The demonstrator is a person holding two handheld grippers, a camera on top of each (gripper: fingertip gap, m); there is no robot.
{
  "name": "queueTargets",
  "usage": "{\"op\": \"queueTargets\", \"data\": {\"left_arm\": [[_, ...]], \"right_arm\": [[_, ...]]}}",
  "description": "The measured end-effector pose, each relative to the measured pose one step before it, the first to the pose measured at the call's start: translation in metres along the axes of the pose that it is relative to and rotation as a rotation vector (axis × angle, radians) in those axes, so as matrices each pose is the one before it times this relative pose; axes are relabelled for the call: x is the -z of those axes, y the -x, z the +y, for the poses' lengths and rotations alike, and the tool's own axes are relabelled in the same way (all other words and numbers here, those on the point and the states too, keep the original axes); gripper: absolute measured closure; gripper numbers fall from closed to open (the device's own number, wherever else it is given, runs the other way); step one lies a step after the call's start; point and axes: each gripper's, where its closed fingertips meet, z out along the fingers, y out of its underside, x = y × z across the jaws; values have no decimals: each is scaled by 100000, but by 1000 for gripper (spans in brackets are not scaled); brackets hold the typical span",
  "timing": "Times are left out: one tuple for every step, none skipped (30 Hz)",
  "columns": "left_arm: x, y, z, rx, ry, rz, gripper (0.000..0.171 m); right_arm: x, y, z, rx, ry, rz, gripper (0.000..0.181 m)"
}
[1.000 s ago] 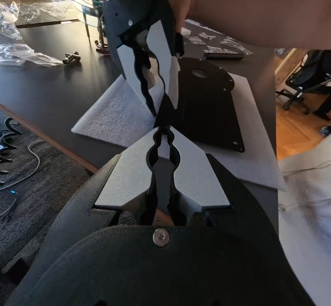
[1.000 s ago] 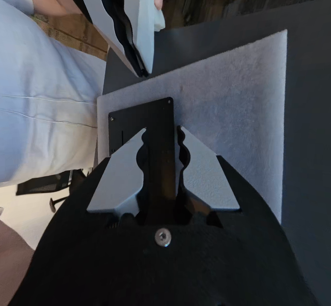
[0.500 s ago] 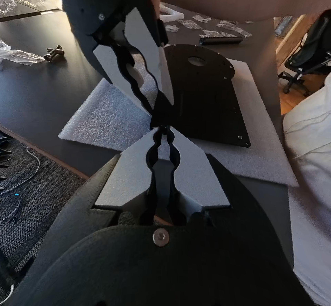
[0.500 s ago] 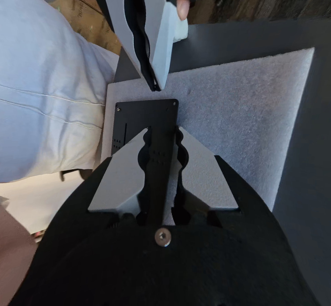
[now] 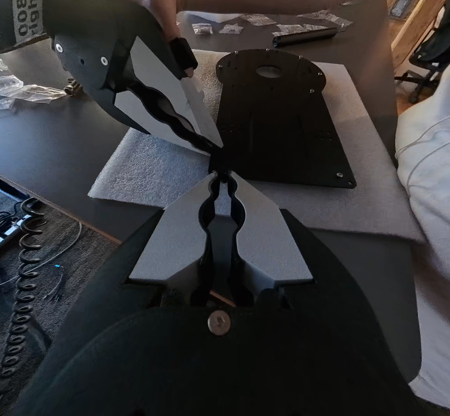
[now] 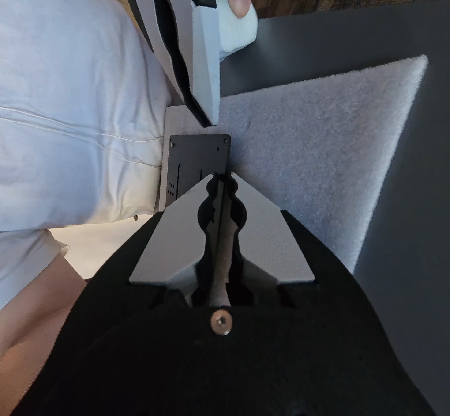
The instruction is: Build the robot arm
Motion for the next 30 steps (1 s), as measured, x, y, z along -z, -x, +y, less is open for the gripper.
{"op": "queueTargets", "data": {"left_arm": [[4, 86, 43, -746, 354, -722, 167], [34, 103, 30, -463, 245, -540, 167], [27, 91, 25, -106, 144, -52, 167], [19, 49, -7, 168, -94, 460, 167], [-3, 44, -46, 316, -356, 648, 167], [-10, 50, -58, 339, -419, 653, 168], [-47, 61, -52, 224, -317, 633, 167], [-52, 65, -44, 87, -31, 704, 168], [-84, 99, -22, 100, 304, 722, 168], [-86, 107, -22, 177, 347, 918, 168], [-74, 49, -20, 151, 345, 1381, 167], [-49, -7, -16, -60, 383, 1636, 167], [-24, 6, -2, -335, 306, 1492, 167], [-15, 55, 16, -698, 324, 1135, 168], [-14, 61, 27, -1104, 489, 1019, 168], [-24, 21, 56, -1210, 879, 1238, 167], [-24, 57, 92, -1011, 1329, 1081, 167], [-25, 127, 108, -829, 1512, 685, 167], [-28, 52, 94, -727, 1499, 933, 167], [-49, -69, 29, -672, 1284, 1348, 167], [-58, -141, -56, -813, 917, 1257, 167], [-52, -147, -100, -1050, 548, 910, 167], [-58, -96, -112, -1078, 353, 461, 168], [-66, 41, -43, -824, 673, -209, 168], [-78, 77, 44, -595, 955, -134, 167], [-101, -68, 52, -466, 837, 920, 167], [-145, -146, 47, -336, 819, 1354, 168], [-156, -107, 95, -421, 1026, 904, 168], [-180, -92, 149, -627, 1032, 716, 168], [-137, -110, 42, -660, 164, 658, 168]], "right_arm": [[-4, 53, 4, 193, 294, -557, 177], [20, 53, -7, 38, 96, -862, 177], [19, 74, -22, -205, -89, -1341, 178], [17, 6, -12, -37, -2, -902, 178], [13, 16, -11, 596, -125, -566, 178], [38, 96, -63, 1115, -513, -826, 178], [52, 161, -102, 920, -975, -1113, 178], [37, 148, -89, 442, -851, -1122, 178], [35, 46, 6, 209, -240, -418, 178], [30, -28, 32, 676, -52, 286, 180], [57, 17, 4, 667, -310, 169, 180], [77, 88, -49, 626, -663, -312, 180], [94, 176, -73, 836, -800, -630, 180], [92, 184, -84, 1260, -808, -393, 179], [69, 128, -49, 1205, -628, 36, 180], [74, 50, -3, 561, -323, 303, 180], [45, -7, 5, 424, -234, 365, 180], [20, -73, 30, 267, -90, 537, 180], [23, -79, 35, 95, -61, 493, 180], [17, -29, 21, -5, -297, 39, 179], [15, -10, 3, -59, -294, -129, 180], [22, -9, 2, 148, -171, 47, 180], [18, 52, -24, 496, -216, -92, 180], [29, 66, -47, 539, -122, -17, 180], [33, 97, -34, 586, -82, -56, 180], [51, 149, -77, 775, -242, -268, 180], [52, 149, -81, 801, -292, -193, 180], [50, 157, -68, 729, -275, -65, 180], [37, 130, -60, 559, -200, 94, 180], [33, 90, -46, 553, -55, 323, 180]]}}
